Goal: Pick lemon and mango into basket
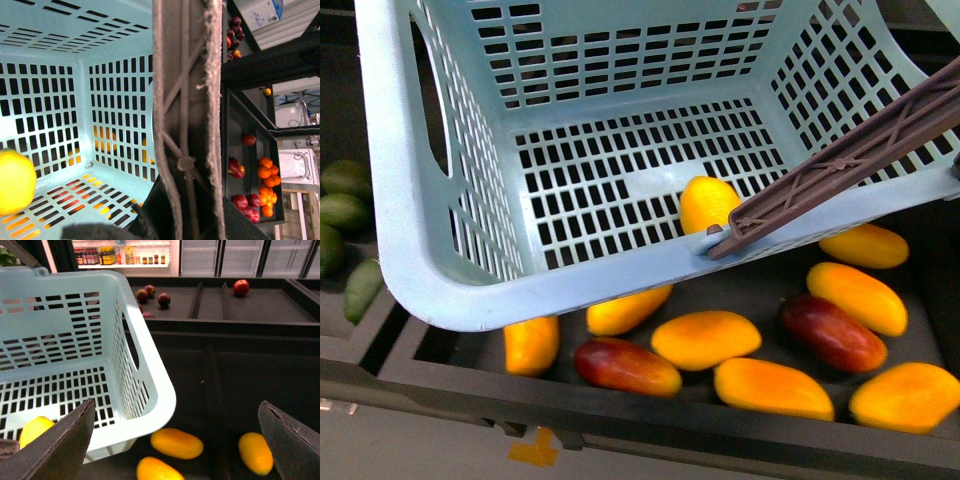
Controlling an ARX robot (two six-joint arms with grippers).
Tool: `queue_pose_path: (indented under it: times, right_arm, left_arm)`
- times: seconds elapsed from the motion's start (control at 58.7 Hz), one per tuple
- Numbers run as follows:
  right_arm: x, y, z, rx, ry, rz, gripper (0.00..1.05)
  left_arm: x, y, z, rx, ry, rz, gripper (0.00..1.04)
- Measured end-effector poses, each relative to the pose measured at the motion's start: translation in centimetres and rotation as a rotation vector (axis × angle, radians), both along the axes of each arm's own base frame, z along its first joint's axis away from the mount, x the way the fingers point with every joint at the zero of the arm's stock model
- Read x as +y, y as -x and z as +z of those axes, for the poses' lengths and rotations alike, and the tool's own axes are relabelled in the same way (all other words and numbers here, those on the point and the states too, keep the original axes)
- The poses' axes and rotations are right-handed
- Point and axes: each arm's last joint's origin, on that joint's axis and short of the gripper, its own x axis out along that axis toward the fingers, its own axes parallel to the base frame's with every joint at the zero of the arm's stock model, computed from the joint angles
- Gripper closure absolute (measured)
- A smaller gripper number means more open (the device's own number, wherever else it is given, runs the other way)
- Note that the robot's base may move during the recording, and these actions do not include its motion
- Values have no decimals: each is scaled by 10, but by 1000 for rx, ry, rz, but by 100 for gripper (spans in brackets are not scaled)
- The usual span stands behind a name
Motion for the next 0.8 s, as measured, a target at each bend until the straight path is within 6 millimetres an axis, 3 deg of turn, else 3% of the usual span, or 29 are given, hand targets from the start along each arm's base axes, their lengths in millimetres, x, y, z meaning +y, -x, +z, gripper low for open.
queue_pose_path:
  times: [0.613,0.715,0.8]
  right_arm:
    - [0,0,0,-2,0,5,9]
    - [-17,-23,6,465,-118,-234,9]
    - [-34,-32,-2,555,-132,-268,9]
  left_arm:
    - [4,-4,0,-12,-13,17,99]
    - [2,-2,1,-8,-7,-4,99]
    - [-1,0,0,-6,-5,-13,99]
